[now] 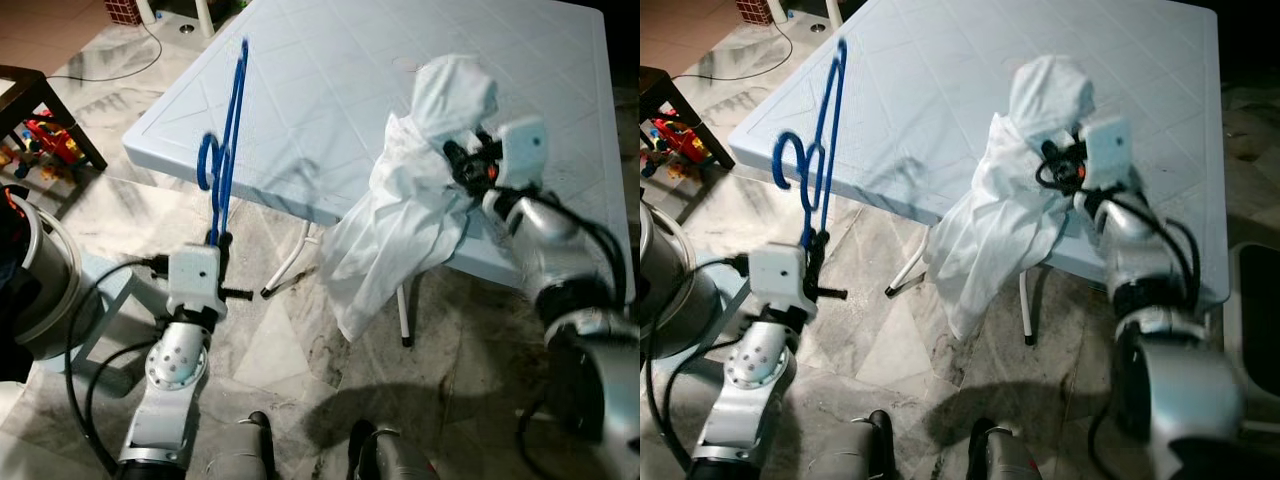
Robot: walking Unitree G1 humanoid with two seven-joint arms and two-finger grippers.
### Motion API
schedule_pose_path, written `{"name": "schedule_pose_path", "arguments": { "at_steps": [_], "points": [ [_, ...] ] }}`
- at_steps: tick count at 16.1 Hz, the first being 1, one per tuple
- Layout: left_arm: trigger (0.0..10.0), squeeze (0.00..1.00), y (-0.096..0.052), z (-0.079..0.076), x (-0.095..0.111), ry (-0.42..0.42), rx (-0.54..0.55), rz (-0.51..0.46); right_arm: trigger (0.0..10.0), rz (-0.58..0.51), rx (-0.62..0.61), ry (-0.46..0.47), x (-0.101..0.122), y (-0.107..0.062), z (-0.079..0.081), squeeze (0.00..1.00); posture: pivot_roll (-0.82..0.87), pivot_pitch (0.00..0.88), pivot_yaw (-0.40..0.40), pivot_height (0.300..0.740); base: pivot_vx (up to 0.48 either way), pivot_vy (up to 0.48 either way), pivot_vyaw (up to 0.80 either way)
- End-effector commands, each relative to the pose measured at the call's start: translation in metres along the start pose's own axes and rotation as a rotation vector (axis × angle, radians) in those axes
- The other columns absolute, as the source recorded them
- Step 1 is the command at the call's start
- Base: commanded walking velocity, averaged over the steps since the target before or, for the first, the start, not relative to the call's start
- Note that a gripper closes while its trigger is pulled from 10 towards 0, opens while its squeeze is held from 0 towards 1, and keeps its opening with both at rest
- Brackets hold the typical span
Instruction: Hang hanger
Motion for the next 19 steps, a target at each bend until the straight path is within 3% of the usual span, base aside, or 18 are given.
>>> {"name": "schedule_pose_path", "arguments": {
  "at_steps": [1, 4, 7, 9, 12, 13, 14, 15, 16, 17, 18, 19],
  "points": [
    [10.0, 0.0, 0.0, 0.001, 0.013, 0.016, -0.014, -0.05, 10.0, -0.012, -0.01, 0.017, 0.001, -0.003, -0.003, 1.0, 0.11, 0.179, 0.004, 0.74, 0.0, 0.0, 0.0],
    [10.0, 0.0, 0.002, 0.007, 0.019, -0.006, -0.009, -0.069, 10.0, -0.062, -0.015, 0.027, 0.014, -0.014, -0.013, 1.0, 0.1, 0.184, 0.003, 0.74, 0.0, 0.0, 0.0],
    [10.0, 0.0, 0.002, 0.006, 0.027, -0.02, 0.0, -0.096, 10.0, -0.115, 0.066, 0.04, 0.022, -0.027, -0.004, 1.0, 0.11, 0.174, -0.006, 0.74, 0.0, 0.0, 0.0],
    [10.0, 0.0, 0.003, 0.004, 0.032, -0.034, -0.008, -0.108, 10.0, -0.091, 0.192, 0.028, 0.024, -0.044, 0.012, 1.0, 0.1, 0.173, -0.005, 0.74, 0.0, 0.0, 0.0],
    [10.0, 0.0, 0.004, 0.002, 0.031, -0.051, -0.035, -0.1, 10.0, -0.052, 0.222, 0.034, 0.022, -0.053, 0.012, 0.96, 0.09, 0.175, -0.001, 0.74, 0.0, 0.0, 0.0],
    [10.0, 0.0, 0.004, 0.001, 0.031, -0.046, -0.042, -0.098, 10.0, -0.043, 0.242, 0.046, 0.022, -0.057, 0.011, 0.76, 0.09, 0.175, -0.001, 0.74, 0.0, 0.0, 0.0],
    [10.0, 0.0, 0.005, 0.0, 0.03, -0.046, -0.046, -0.095, 10.0, -0.011, 0.279, 0.044, 0.018, -0.062, 0.012, 0.43, 0.08, 0.174, 0.007, 0.74, 0.0, 0.0, 0.0],
    [10.0, 0.0, 0.005, -0.001, 0.03, -0.048, -0.05, -0.092, 10.0, 0.013, 0.301, 0.038, 0.015, -0.067, 0.014, 0.24, 0.08, 0.172, 0.011, 0.74, 0.0, 0.0, 0.0],
    [10.0, 0.0, 0.005, -0.003, 0.029, -0.048, -0.056, -0.09, 10.0, 0.032, 0.32, 0.046, 0.014, -0.072, 0.017, 0.21, 0.08, 0.17, 0.015, 0.74, 0.0, 0.0, 0.0],
    [10.0, 0.0, 0.005, -0.003, 0.029, -0.049, -0.059, -0.089, 10.0, 0.047, 0.34, 0.051, 0.011, -0.075, 0.021, 0.02, 0.08, 0.17, 0.018, 0.74, 0.0, 0.0, 0.0],
    [10.0, 0.0, 0.006, -0.003, 0.029, -0.05, -0.063, -0.09, 10.0, 0.059, 0.356, 0.059, 0.01, -0.078, 0.025, 0.04, 0.08, 0.17, 0.018, 0.74, 0.0, 0.0, 0.0],
    [10.0, 0.0, 0.007, -0.004, 0.029, -0.051, -0.066, -0.089, 10.0, 0.067, 0.357, 0.06, 0.008, -0.078, 0.027, 0.13, 0.08, 0.17, 0.018, 0.74, 0.0, 0.0, 0.0]
  ]
}}
Point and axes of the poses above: a point about 5 cm out from each wrist's last joint towards the gripper, its own y axis pointing out of the wrist towards the gripper, its own x axis along the axis of the wrist's last joint, z = x × y, the point moved 3 cm from there along y, pointing out of the wrist towards the gripper, and after that the axes turned 6 degrees about -y, right-handed, at the moved point
